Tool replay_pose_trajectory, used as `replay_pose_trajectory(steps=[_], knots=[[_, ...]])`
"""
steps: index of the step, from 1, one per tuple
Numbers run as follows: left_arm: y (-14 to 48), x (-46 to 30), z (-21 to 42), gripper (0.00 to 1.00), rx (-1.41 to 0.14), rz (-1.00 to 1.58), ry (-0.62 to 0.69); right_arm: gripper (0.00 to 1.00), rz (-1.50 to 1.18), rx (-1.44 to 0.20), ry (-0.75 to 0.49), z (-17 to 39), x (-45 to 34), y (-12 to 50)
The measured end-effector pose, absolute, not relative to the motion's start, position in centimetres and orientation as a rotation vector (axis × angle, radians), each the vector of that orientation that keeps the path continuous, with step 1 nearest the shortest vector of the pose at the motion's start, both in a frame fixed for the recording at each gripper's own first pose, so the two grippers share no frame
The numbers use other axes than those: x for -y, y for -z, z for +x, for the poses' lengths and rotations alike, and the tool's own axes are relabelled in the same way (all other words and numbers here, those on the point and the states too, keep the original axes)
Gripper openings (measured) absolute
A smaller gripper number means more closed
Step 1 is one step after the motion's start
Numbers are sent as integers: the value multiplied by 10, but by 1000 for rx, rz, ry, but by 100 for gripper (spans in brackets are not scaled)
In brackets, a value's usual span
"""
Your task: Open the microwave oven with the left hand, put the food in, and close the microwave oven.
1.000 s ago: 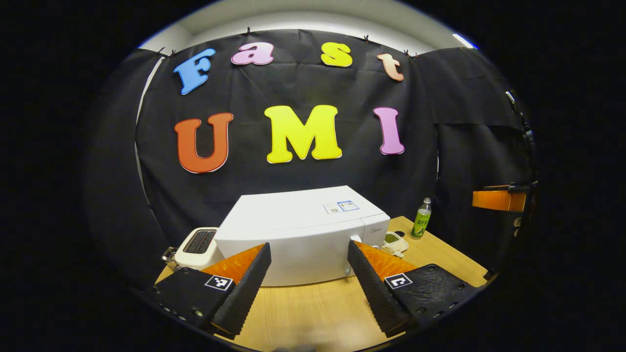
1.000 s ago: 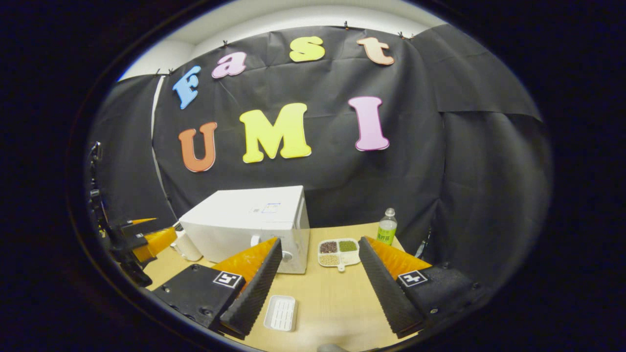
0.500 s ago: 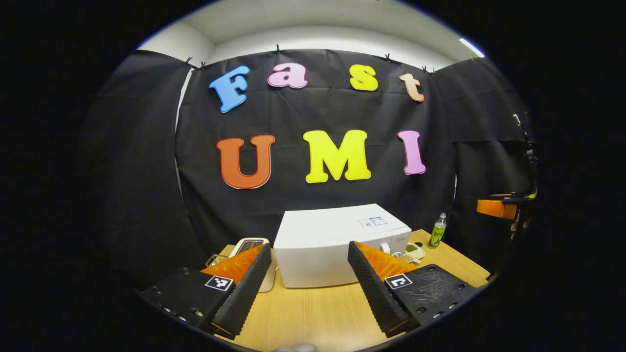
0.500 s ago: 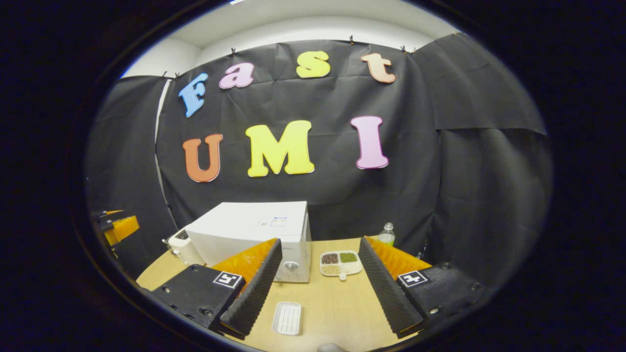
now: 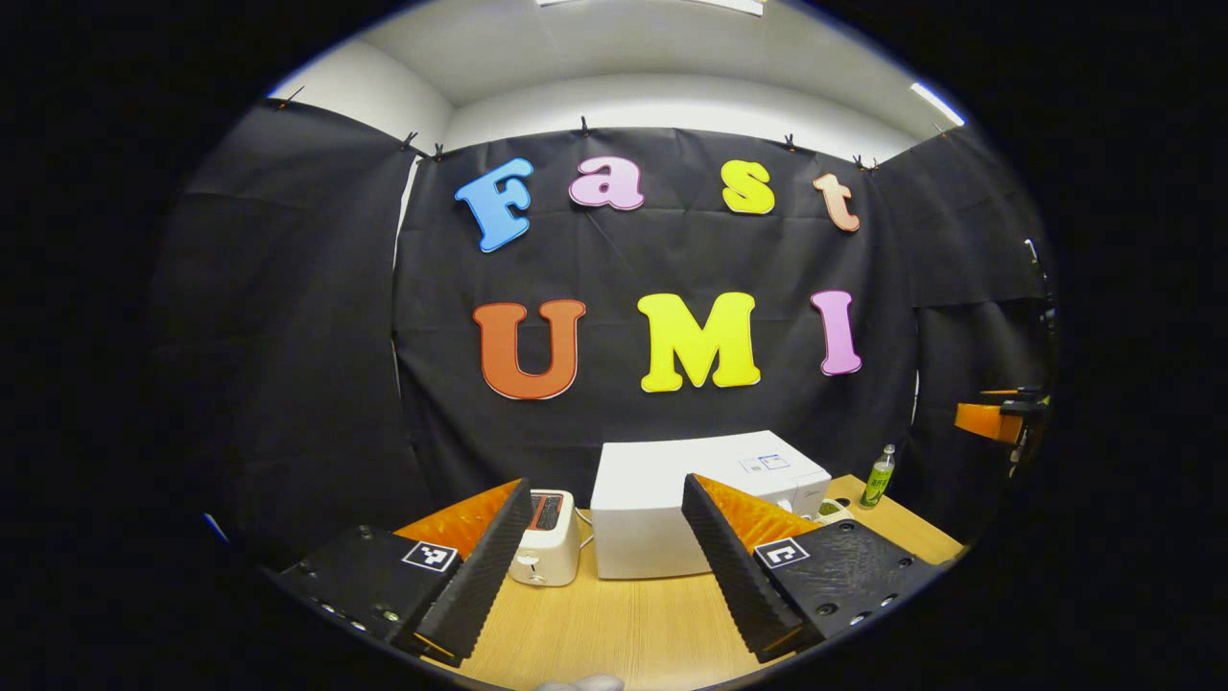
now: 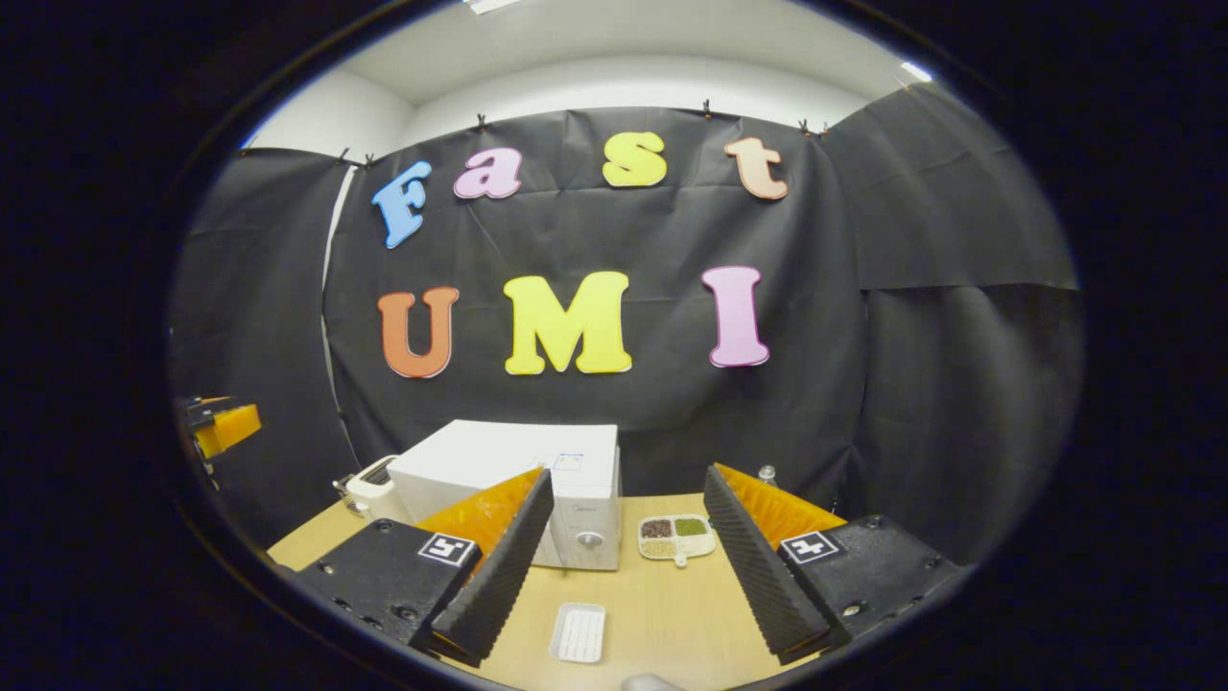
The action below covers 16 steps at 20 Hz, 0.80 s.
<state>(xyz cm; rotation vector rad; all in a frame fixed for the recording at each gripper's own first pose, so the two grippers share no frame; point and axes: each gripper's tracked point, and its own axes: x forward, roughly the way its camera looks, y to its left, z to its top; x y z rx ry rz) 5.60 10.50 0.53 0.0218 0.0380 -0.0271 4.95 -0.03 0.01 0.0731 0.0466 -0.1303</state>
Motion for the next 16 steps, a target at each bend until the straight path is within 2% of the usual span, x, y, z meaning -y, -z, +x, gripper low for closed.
replay_pose_trajectory(steps=[3,4,5,7,8,9,10,11,12,14,15,16], knots=[[-7,-107,54,96,-36,21,26,91,63,-19,132,45,-4,-12],[-9,-107,54,96,-30,23,26,100,60,-17,135,45,-5,-14],[-12,-107,55,96,-23,26,29,91,60,-12,135,45,-5,-17],[-17,-103,56,96,-6,29,36,91,58,-7,133,42,-7,-20],[-17,-101,55,96,-3,28,40,100,57,-9,137,42,-6,-20],[-19,-100,55,96,1,28,46,91,58,-7,140,42,-6,-20],[-21,-99,55,96,5,26,48,91,58,-5,144,41,-6,-22],[-22,-97,56,96,7,25,52,100,57,-4,148,40,-5,-21],[-22,-97,56,96,7,24,53,91,56,-2,148,40,-6,-22],[-23,-97,56,96,13,27,57,91,53,-3,148,40,-6,-21],[-24,-97,56,96,17,30,57,100,51,-6,147,40,-6,-21],[-23,-97,55,96,14,32,57,100,51,-5,150,41,-5,-21]])
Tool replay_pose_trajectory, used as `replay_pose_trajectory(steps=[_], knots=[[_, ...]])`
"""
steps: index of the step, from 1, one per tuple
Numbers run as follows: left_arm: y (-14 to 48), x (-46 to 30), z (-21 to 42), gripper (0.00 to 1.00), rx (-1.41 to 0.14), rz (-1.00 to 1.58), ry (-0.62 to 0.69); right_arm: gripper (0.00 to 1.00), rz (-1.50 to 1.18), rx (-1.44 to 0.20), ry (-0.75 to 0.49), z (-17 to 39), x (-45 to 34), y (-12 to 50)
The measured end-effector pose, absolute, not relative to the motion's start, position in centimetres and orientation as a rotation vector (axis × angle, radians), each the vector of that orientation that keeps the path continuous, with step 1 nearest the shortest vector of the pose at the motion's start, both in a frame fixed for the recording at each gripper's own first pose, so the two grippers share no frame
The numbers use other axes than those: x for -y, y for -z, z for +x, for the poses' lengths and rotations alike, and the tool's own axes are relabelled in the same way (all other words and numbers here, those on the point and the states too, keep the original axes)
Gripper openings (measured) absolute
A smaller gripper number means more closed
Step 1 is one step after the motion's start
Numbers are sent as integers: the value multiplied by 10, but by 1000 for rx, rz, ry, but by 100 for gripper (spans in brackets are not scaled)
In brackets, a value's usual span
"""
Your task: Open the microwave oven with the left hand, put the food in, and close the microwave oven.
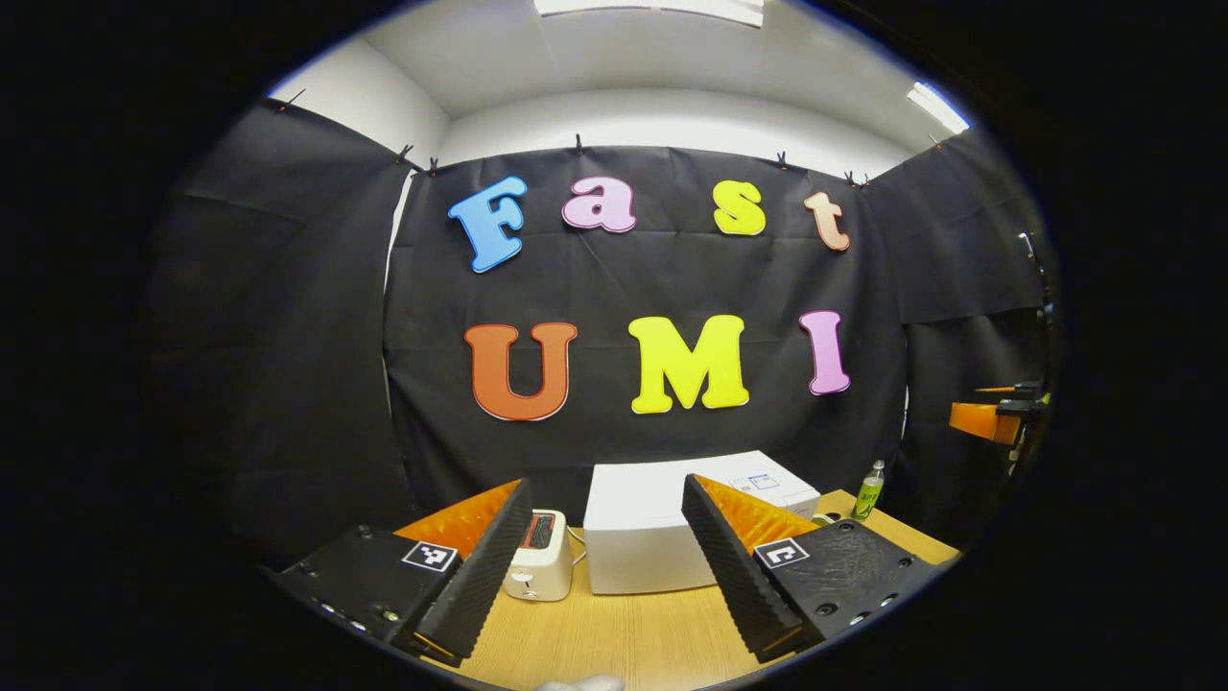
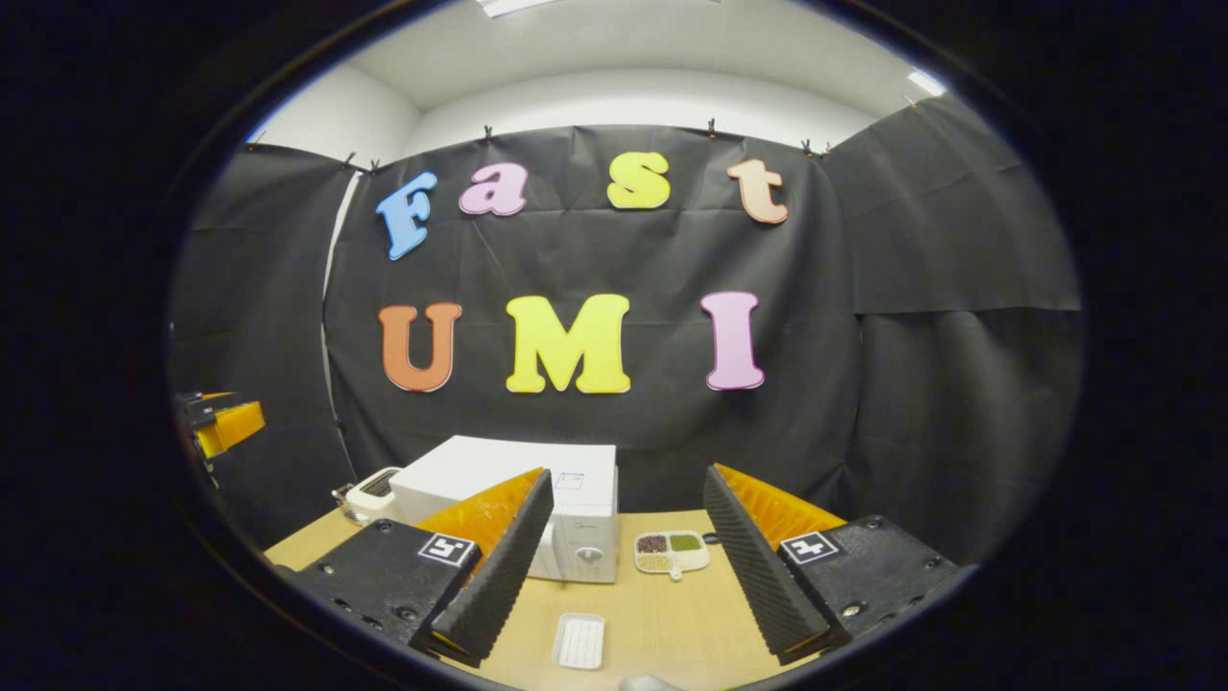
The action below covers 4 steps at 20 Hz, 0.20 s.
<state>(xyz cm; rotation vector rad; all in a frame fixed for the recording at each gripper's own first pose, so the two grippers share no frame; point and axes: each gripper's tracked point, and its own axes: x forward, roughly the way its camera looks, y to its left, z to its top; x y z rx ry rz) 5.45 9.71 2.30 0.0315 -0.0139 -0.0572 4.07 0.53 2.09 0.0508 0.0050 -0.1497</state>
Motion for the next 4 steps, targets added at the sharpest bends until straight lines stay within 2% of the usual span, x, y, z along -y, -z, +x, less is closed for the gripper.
replay_pose_trajectory(steps=[2,3,4], knots=[[-23,-96,55,96,15,34,58,100,54,-1,148,41,-6,-22],[-25,-97,55,96,20,33,58,91,53,0,146,42,-7,-21],[-26,-95,54,89,27,32,63,100,51,3,144,42,-7,-23]])
